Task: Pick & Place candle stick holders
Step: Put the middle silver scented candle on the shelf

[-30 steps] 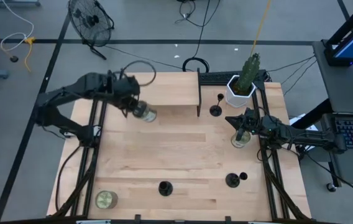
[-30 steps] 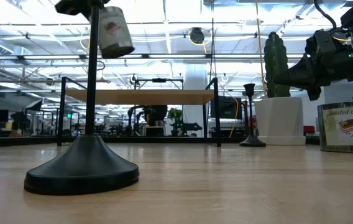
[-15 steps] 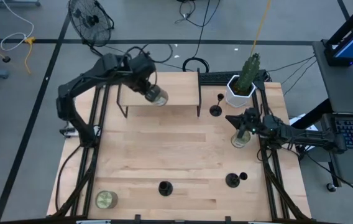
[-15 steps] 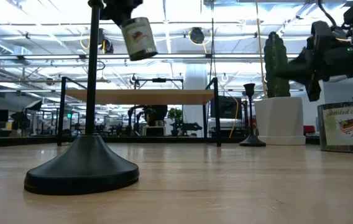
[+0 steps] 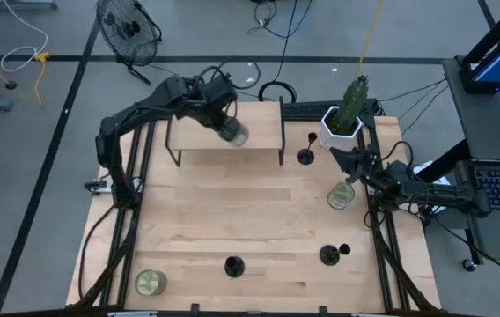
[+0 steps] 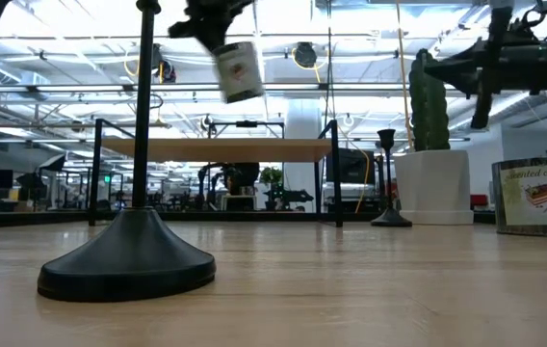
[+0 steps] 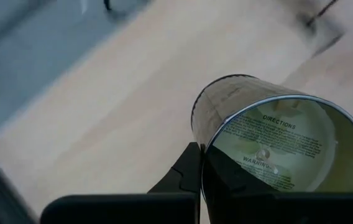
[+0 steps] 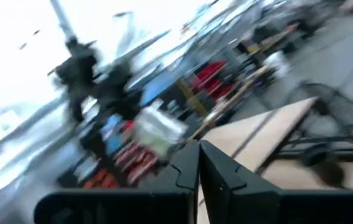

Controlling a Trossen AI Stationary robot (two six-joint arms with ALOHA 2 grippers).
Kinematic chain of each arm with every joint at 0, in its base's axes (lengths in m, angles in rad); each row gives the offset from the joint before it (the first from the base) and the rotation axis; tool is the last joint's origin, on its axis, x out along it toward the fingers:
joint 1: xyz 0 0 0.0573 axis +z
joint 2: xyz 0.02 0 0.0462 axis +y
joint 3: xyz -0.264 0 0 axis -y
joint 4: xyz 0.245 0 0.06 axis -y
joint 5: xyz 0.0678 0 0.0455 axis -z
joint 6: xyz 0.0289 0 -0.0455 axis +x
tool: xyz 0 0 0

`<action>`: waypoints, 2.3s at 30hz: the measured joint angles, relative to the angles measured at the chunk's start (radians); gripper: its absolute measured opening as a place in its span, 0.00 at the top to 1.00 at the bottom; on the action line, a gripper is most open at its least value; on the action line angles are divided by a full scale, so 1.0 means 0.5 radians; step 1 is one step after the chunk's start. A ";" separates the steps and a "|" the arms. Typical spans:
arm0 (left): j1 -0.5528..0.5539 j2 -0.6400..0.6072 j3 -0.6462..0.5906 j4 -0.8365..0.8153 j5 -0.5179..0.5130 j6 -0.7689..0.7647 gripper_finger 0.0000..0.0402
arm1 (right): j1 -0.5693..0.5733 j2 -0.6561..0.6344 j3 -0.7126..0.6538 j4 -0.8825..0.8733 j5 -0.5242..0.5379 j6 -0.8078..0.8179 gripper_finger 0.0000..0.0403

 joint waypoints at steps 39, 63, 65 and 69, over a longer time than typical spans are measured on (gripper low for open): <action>0.665 -0.019 0.038 -0.305 0.063 -0.005 1.00 | 0.003 0.001 0.002 0.041 -0.180 0.854 0.98; 0.888 -0.019 0.024 -0.317 0.183 0.101 1.00 | 0.003 0.001 0.002 0.040 -0.177 0.869 0.98; 0.902 -0.019 0.000 -0.320 0.184 0.100 1.00 | 0.003 0.001 0.002 0.040 -0.177 0.869 0.98; 0.923 -0.019 -0.037 -0.318 0.207 0.100 1.00 | 0.003 0.001 0.002 0.035 -0.177 0.869 0.98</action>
